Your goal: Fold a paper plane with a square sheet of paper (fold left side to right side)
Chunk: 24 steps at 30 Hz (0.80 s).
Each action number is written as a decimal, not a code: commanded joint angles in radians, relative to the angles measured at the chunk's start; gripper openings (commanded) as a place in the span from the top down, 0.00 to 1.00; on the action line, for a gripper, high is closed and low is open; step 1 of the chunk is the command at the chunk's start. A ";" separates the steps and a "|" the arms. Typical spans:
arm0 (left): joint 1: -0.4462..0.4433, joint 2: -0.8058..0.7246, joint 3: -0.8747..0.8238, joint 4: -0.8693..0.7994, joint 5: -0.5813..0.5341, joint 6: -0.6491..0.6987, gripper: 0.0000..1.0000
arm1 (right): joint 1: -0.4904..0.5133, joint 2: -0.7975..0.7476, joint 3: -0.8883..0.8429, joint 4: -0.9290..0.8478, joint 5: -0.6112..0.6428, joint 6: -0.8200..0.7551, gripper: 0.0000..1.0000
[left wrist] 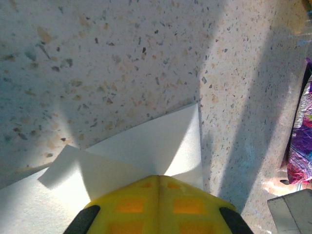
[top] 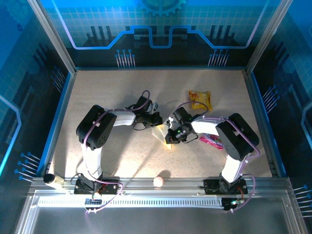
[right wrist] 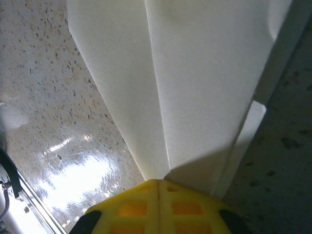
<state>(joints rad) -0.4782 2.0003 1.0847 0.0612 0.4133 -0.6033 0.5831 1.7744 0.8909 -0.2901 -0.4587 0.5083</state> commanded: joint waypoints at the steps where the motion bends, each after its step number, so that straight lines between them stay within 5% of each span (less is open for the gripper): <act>1: 0.000 0.058 -0.018 -0.106 -0.112 0.015 1.00 | -0.003 -0.026 -0.043 -0.082 0.020 0.004 1.00; 24: -0.002 0.060 -0.002 -0.109 -0.099 0.016 1.00 | -0.035 -0.235 -0.126 -0.109 -0.045 -0.008 1.00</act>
<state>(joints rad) -0.4793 2.0010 1.0912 0.0551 0.4068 -0.6029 0.5613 1.5864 0.7349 -0.3527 -0.4721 0.5076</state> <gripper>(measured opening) 0.065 0.061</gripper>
